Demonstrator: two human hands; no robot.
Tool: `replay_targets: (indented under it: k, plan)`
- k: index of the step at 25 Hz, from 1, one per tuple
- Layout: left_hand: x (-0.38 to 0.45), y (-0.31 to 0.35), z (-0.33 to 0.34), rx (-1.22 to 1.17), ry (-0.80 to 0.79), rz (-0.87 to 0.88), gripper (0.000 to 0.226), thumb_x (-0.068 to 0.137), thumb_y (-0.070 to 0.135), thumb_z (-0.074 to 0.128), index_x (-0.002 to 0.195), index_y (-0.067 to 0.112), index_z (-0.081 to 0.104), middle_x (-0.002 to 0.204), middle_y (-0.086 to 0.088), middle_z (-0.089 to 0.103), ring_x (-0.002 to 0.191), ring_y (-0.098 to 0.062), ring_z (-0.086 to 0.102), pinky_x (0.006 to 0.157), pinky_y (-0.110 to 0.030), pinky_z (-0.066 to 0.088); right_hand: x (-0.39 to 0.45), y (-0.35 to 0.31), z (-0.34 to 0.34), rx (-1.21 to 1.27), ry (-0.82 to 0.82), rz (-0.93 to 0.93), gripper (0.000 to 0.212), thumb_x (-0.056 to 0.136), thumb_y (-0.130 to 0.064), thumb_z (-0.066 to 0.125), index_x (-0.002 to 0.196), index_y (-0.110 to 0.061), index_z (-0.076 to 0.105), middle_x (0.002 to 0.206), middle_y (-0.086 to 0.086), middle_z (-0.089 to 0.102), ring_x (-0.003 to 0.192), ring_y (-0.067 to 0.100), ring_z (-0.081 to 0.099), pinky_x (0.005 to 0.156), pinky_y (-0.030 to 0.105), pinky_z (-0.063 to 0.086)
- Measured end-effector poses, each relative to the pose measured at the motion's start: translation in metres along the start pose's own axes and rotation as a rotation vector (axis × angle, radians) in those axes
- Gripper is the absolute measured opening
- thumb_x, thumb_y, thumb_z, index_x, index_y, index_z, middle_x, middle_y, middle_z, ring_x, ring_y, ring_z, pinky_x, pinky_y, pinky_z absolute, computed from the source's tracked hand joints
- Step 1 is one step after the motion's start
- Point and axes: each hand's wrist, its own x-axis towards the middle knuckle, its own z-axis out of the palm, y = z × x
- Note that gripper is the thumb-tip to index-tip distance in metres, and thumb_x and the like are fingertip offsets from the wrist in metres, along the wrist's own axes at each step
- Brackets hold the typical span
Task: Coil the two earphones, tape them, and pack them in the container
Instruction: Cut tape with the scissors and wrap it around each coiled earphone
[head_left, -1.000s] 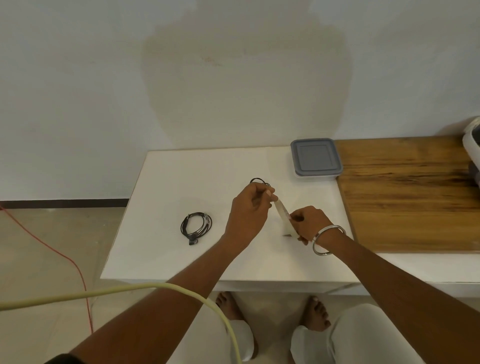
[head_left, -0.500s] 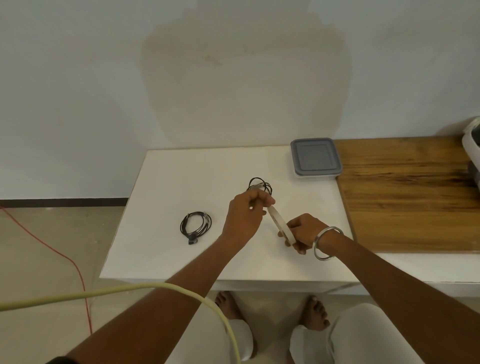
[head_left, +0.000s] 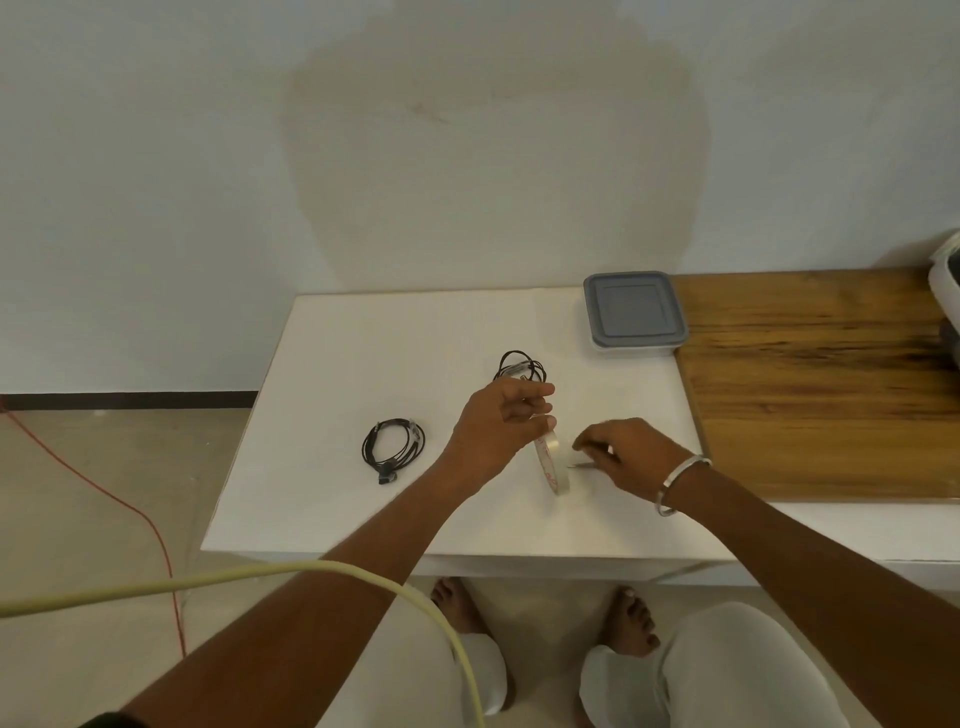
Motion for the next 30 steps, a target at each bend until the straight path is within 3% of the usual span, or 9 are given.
replay_targets:
  k: [4,9,12,17,19,21,23,25,30]
  plan:
    - [0.0,-0.005,-0.01,-0.006,-0.054,-0.029,0.036,0.079,-0.003,0.074,0.109,0.017,0.068,0.097,-0.003,0.064,0.104,-0.017,0.067,0.093,-0.032,0.055,-0.02,0.033,0.001,-0.194,0.048,0.044,0.027,0.09,-0.031,0.058,0.114,-0.019,0.057,0.113,-0.002,0.05,0.094,0.014,0.055,0.082,0.029,0.051]
    - [0.003,-0.008,-0.012,0.045,-0.044,-0.016,0.037,0.078,-0.002,0.075,0.107,0.02,0.068,0.102,-0.007,0.064,0.098,-0.011,0.067,0.089,-0.028,0.056,-0.039,0.044,0.014,-0.14,0.03,0.077,0.039,0.09,-0.021,0.058,0.127,-0.017,0.048,0.121,0.0,0.049,0.103,0.016,0.054,0.085,0.024,0.047]
    - [0.005,-0.009,-0.01,0.084,-0.047,0.004,0.037,0.078,-0.001,0.075,0.105,0.024,0.068,0.109,-0.007,0.066,0.096,-0.005,0.068,0.08,-0.021,0.056,-0.034,0.042,0.014,0.009,0.136,0.161,0.028,0.089,-0.012,0.059,0.116,-0.007,0.054,0.113,0.005,0.05,0.095,0.02,0.058,0.078,0.023,0.047]
    - [0.009,-0.009,-0.011,0.126,-0.086,0.004,0.039,0.079,-0.001,0.074,0.109,0.022,0.067,0.099,0.005,0.062,0.095,-0.003,0.067,0.084,-0.023,0.056,-0.029,0.039,0.012,-0.112,0.01,0.338,0.025,0.087,-0.031,0.064,0.095,-0.008,0.06,0.105,0.004,0.044,0.082,0.017,0.058,0.08,0.027,0.051]
    - [0.009,-0.008,-0.011,0.134,-0.095,0.006,0.04,0.08,-0.003,0.073,0.112,0.019,0.066,0.101,0.003,0.062,0.094,0.0,0.067,0.081,-0.019,0.055,-0.028,0.036,0.007,-0.122,0.023,0.35,0.027,0.085,-0.036,0.064,0.088,-0.009,0.062,0.1,0.005,0.053,0.077,0.019,0.06,0.076,0.03,0.053]
    - [0.008,-0.006,-0.011,0.152,-0.098,0.015,0.041,0.081,-0.005,0.071,0.115,0.016,0.065,0.106,-0.002,0.062,0.091,0.005,0.066,0.077,-0.014,0.053,-0.027,0.033,-0.003,0.08,0.045,0.361,0.02,0.082,-0.031,0.068,0.085,-0.012,0.064,0.086,0.007,0.067,0.071,0.018,0.064,0.067,0.027,0.053]
    - [0.008,-0.005,-0.011,0.152,-0.1,0.027,0.041,0.081,-0.007,0.07,0.116,0.014,0.064,0.113,-0.008,0.06,0.091,0.003,0.066,0.075,-0.012,0.052,-0.028,0.029,-0.014,0.328,-0.022,0.339,0.009,0.082,-0.027,0.069,0.083,-0.019,0.066,0.067,0.001,0.07,0.057,0.009,0.065,0.056,0.019,0.05]
    - [0.009,-0.005,-0.012,0.157,-0.108,0.039,0.042,0.082,-0.009,0.068,0.119,0.012,0.064,0.116,-0.008,0.057,0.094,0.0,0.066,0.076,-0.012,0.052,-0.023,0.025,-0.025,0.309,-0.139,0.272,0.005,0.084,-0.028,0.067,0.082,-0.024,0.065,0.062,-0.003,0.07,0.053,0.005,0.065,0.055,0.015,0.047]
    - [0.012,-0.007,-0.014,0.235,-0.146,0.079,0.045,0.084,-0.009,0.065,0.124,0.011,0.062,0.113,0.009,0.057,0.097,0.0,0.065,0.086,-0.02,0.055,-0.005,0.02,-0.04,0.292,-0.382,0.284,0.015,0.086,-0.032,0.065,0.087,-0.017,0.066,0.078,0.006,0.072,0.063,0.016,0.069,0.057,0.023,0.056]
